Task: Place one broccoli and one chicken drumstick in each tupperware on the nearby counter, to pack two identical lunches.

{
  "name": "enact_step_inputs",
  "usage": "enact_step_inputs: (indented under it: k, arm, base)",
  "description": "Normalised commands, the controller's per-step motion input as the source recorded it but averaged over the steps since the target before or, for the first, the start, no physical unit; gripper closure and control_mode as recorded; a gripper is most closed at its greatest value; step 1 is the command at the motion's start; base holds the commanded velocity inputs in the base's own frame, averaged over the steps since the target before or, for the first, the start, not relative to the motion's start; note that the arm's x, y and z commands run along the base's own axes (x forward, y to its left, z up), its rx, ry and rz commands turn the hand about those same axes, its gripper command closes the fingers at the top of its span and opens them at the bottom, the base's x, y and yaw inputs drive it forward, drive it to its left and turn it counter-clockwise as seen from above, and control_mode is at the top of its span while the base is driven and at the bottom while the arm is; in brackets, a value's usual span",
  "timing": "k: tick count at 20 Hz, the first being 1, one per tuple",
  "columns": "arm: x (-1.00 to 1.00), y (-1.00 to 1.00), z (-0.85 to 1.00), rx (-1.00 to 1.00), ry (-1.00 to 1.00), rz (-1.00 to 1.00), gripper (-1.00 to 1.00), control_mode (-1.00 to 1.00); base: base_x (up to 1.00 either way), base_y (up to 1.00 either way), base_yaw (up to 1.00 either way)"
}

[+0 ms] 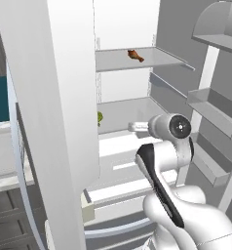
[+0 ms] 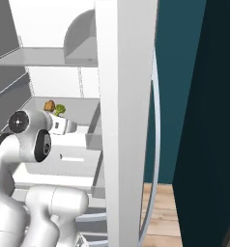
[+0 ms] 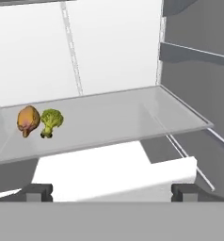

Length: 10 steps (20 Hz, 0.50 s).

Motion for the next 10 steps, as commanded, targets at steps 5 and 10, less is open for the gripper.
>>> enact_step_inputs:
  k: [5,10]
  arm:
    - [0.19,0.00,0.77,0.04,0.00,0.04,-1.00,-1.00]
    - [0.03,0.00,0.74,0.00,-0.05,0.08,-1.00,-1.00]
  base:
    - [0.00,0.00,0.00]
    - [0.00,0.00,0.00]
